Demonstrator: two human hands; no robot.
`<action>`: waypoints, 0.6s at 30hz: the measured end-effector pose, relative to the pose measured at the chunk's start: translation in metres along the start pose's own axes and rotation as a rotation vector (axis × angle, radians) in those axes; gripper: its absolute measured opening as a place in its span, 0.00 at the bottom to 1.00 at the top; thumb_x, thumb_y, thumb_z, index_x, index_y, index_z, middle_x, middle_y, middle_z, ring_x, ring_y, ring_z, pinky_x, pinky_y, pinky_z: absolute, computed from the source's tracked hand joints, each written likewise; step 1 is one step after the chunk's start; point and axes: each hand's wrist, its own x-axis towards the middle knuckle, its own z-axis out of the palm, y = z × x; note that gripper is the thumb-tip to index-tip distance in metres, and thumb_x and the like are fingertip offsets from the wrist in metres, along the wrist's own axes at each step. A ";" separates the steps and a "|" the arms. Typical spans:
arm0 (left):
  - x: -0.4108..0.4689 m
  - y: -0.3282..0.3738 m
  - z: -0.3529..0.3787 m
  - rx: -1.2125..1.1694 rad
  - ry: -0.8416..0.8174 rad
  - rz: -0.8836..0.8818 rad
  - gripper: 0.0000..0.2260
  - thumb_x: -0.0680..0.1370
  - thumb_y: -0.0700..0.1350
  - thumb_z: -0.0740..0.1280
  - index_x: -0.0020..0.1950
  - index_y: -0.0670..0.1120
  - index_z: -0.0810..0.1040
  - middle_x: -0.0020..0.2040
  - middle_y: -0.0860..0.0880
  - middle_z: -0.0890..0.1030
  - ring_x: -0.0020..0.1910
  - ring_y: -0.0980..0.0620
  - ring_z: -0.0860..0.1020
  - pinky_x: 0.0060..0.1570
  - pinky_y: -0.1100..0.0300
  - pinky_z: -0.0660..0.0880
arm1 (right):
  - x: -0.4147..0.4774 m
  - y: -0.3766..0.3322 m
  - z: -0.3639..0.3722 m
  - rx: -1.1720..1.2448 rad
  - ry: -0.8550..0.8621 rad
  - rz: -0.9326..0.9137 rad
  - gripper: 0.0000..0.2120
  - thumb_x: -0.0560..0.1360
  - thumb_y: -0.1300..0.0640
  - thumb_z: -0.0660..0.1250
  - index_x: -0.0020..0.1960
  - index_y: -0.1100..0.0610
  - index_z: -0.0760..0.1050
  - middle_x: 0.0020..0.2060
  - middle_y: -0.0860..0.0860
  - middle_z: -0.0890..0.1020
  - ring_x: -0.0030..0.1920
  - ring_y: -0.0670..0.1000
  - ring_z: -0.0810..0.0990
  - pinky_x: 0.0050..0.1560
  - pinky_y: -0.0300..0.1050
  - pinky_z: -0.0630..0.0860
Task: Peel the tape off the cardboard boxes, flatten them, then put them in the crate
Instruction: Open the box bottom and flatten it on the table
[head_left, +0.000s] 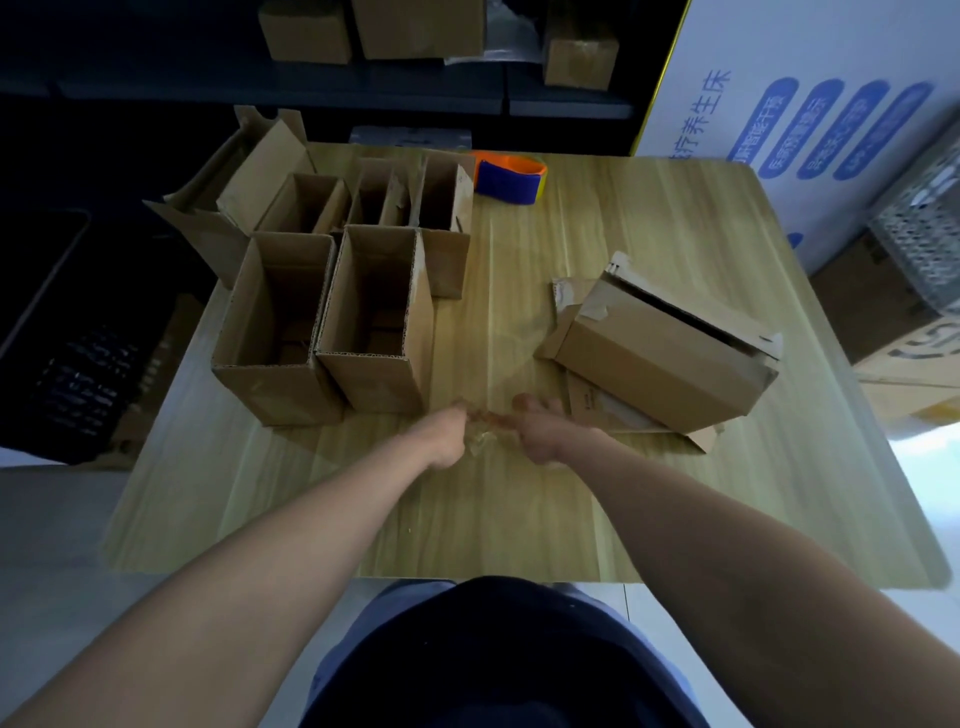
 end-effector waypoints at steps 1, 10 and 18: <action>0.003 0.000 -0.001 0.005 0.009 -0.009 0.21 0.78 0.34 0.56 0.72 0.42 0.63 0.67 0.42 0.72 0.64 0.43 0.72 0.62 0.53 0.71 | 0.000 0.001 -0.001 0.068 0.020 -0.038 0.33 0.77 0.66 0.51 0.73 0.35 0.56 0.74 0.51 0.58 0.71 0.61 0.56 0.70 0.56 0.59; 0.006 -0.001 -0.002 -0.160 0.049 0.048 0.28 0.80 0.36 0.57 0.76 0.51 0.53 0.70 0.45 0.70 0.61 0.45 0.75 0.56 0.54 0.73 | -0.009 0.008 -0.017 0.269 0.186 -0.092 0.24 0.76 0.65 0.52 0.66 0.49 0.74 0.68 0.53 0.72 0.68 0.56 0.69 0.67 0.46 0.66; 0.002 -0.002 -0.002 -0.191 0.249 0.138 0.29 0.79 0.36 0.59 0.72 0.61 0.53 0.72 0.46 0.63 0.44 0.50 0.77 0.35 0.59 0.75 | -0.019 -0.001 -0.027 -0.038 0.023 -0.084 0.32 0.76 0.69 0.51 0.76 0.44 0.55 0.74 0.54 0.60 0.71 0.60 0.61 0.67 0.55 0.66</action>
